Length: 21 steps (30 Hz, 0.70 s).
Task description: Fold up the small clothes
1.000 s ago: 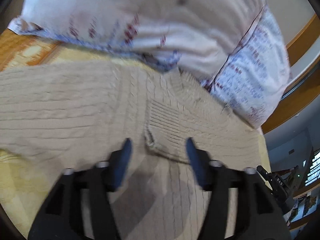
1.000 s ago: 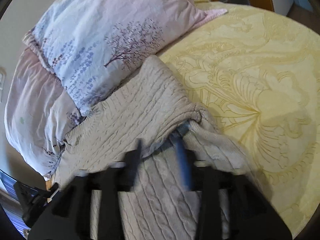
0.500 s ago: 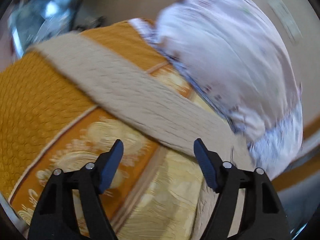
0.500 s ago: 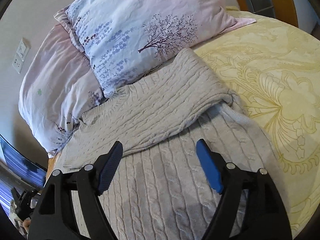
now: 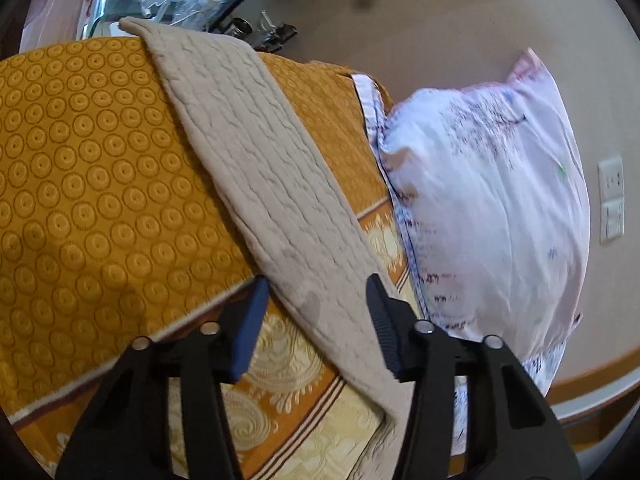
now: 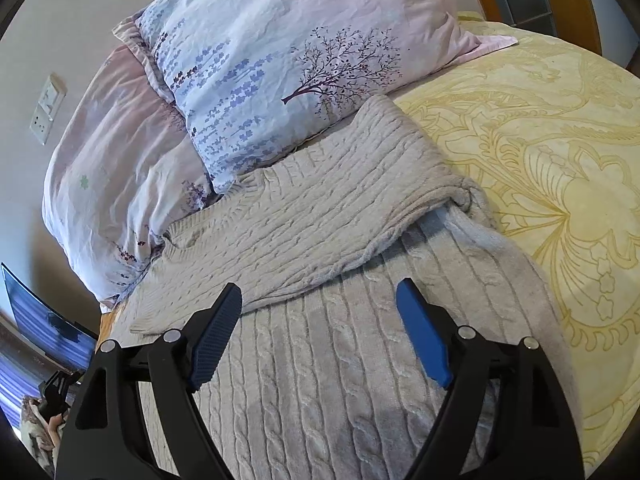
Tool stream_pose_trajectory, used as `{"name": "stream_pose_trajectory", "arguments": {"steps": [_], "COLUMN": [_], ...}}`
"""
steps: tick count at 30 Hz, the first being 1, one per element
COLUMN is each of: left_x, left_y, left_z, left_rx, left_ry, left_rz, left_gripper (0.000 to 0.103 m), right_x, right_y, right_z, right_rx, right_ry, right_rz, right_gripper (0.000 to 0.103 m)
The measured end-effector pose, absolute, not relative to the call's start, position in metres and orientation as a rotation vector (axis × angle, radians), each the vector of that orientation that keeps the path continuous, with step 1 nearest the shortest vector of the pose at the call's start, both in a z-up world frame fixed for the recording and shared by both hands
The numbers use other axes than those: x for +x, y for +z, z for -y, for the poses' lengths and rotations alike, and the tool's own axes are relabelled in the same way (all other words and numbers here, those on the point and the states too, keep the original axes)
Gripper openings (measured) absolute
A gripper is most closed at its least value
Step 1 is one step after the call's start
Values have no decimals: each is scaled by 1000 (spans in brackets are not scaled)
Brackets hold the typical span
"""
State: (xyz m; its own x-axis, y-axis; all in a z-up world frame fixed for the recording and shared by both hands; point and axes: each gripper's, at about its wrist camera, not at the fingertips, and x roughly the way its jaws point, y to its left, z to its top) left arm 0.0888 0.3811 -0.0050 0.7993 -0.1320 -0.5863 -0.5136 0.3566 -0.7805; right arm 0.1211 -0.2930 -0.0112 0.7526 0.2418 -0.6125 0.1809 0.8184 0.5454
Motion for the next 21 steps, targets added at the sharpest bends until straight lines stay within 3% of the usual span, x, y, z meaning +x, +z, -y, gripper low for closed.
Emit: {"name": "stream_pose_trajectory", "arguments": {"steps": [9, 11, 21], "left_x": [94, 94, 135], "left_y": [-13, -16, 65], "left_z": [-394, -395, -314], "left_rx": [-1213, -1208, -1012], "left_ry": [305, 309, 67], "left_rz": [-636, -647, -541], "left_gripper": [20, 6, 5], "right_x": [121, 121, 121], "right_y": [-11, -11, -12], "right_z": [293, 293, 293], "right_rx": [632, 634, 643], "right_ry": [41, 44, 54], "right_rz": [-728, -727, -722], "right_gripper": [82, 83, 85]}}
